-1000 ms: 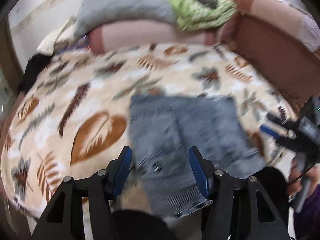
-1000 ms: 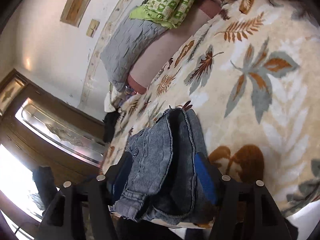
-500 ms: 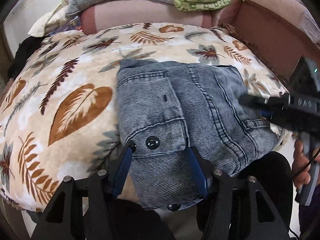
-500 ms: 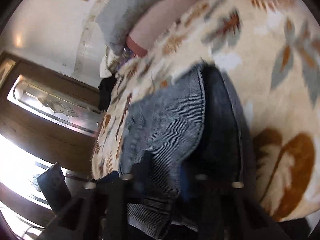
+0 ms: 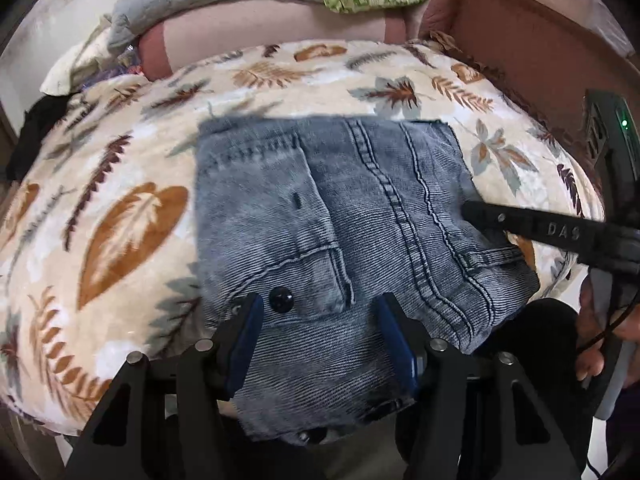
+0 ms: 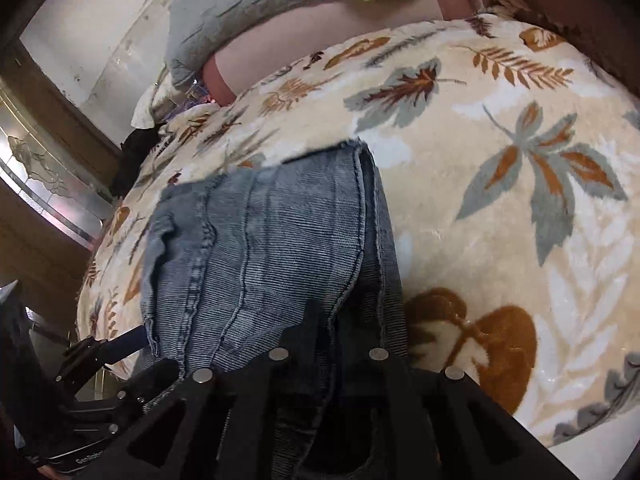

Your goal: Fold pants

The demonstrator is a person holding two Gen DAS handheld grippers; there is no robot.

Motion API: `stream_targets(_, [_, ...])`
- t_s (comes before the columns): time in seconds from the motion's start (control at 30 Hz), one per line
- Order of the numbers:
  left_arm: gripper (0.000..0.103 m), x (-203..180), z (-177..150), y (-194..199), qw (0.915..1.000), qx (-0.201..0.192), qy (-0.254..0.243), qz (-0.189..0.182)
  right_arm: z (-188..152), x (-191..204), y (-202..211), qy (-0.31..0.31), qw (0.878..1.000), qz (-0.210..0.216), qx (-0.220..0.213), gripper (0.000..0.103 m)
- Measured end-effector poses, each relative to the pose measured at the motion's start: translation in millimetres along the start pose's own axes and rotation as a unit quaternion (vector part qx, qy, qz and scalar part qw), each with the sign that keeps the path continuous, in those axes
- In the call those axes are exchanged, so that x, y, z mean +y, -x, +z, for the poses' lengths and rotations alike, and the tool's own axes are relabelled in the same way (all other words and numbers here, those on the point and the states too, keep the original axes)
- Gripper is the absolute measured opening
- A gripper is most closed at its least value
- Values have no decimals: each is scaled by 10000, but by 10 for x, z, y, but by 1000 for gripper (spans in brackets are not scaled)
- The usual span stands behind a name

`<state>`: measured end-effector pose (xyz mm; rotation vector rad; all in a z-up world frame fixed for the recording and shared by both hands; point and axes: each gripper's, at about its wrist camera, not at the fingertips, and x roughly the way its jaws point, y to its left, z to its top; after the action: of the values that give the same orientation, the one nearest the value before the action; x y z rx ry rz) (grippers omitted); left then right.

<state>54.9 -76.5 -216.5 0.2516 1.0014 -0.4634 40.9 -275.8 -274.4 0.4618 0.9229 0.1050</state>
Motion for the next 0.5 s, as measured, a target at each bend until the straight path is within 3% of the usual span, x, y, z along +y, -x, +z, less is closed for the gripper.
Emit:
stream_targets(0.23, [63, 85, 60, 424, 9967, -624, 19, 521, 45, 220, 605, 162, 9977, 219, -618, 15])
stream_targets(0.5, [64, 238, 44, 480, 9938, -690, 118, 863, -133, 591, 394, 518, 9976, 404, -235, 15])
